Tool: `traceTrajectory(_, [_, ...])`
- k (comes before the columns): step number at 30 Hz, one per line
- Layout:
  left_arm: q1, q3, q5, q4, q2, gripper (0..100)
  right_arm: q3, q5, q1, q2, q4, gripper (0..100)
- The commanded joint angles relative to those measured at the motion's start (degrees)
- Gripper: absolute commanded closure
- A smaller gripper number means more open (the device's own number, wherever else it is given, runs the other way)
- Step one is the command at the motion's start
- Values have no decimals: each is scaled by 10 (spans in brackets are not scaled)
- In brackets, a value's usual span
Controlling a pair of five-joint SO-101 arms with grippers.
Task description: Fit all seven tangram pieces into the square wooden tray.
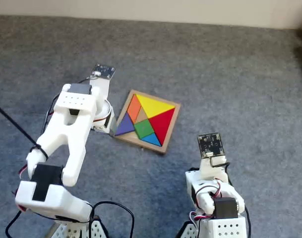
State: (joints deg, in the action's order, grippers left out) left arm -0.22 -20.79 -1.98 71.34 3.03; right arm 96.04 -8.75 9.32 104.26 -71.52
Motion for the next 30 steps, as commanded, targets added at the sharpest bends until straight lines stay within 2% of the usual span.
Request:
traceTrajectory(1, [-7, 8, -8, -7, 28, 787, 82, 3, -6, 19, -6, 981])
traceTrajectory(16, [6, 11, -5, -30, 66, 787, 82, 3, -6, 19, -6, 981])
traceTrajectory(24, [7, 64, 11, -35, 66, 787, 82, 3, -6, 19, -6, 981])
traceTrajectory(30, [41, 95, 31, -35, 66, 787, 82, 3, -6, 19, -6, 981])
